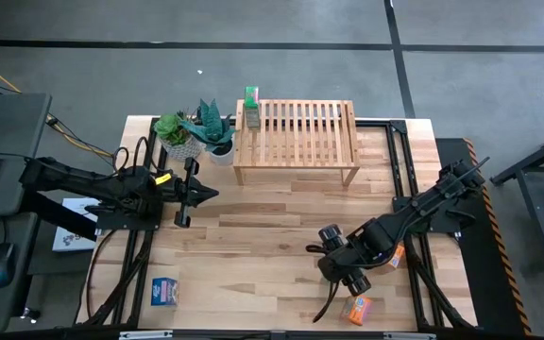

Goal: Stack cereal on shelf
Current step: Put the green cereal box on the shelf aligned with the other green cereal box

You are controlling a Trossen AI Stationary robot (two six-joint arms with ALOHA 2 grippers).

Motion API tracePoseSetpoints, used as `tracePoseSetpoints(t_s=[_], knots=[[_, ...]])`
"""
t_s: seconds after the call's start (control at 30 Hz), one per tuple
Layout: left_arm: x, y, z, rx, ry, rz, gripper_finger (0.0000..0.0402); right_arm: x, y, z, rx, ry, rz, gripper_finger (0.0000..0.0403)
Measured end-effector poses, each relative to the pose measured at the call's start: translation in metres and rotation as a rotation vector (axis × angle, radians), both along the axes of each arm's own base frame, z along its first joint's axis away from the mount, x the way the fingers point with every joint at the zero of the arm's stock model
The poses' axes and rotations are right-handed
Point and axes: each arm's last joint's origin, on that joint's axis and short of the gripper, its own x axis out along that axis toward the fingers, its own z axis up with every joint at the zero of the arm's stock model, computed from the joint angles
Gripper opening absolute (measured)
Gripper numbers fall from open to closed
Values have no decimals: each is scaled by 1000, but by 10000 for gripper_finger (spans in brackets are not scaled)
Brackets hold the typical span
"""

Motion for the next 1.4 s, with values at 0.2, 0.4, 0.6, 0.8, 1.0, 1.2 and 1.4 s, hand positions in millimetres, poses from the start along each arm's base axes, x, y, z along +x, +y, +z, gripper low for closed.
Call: tracePoseSetpoints(t_s=[0.2, 0.4, 0.6, 0.8, 1.0, 1.2, 1.4], knots=[[0, 0, -1, 1, 9, 0, 0, 4, 1, 1, 67, -10, -132, 246], [0, 0, -1, 0, 9, 0, 0, 0, 7, 2, 89, -1, -138, 246], [0, 0, -1, 1, 9, 0, 0, 2, 7, 2, 84, -32, -189, 246], [0, 0, -1, 1, 9, 0, 0, 2, 6, 2, 71, -34, -171, 246], [0, 0, -1, 1, 11, 0, 0, 2, 6, 1, 58, -26, -153, 246], [0, 0, -3, 3, 26, 0, 0, -5, 7, -4, 22, 26, -122, 246], [0, 0, -3, 3, 26, 0, 0, -14, 10, -25, 1, 83, -93, 246]])
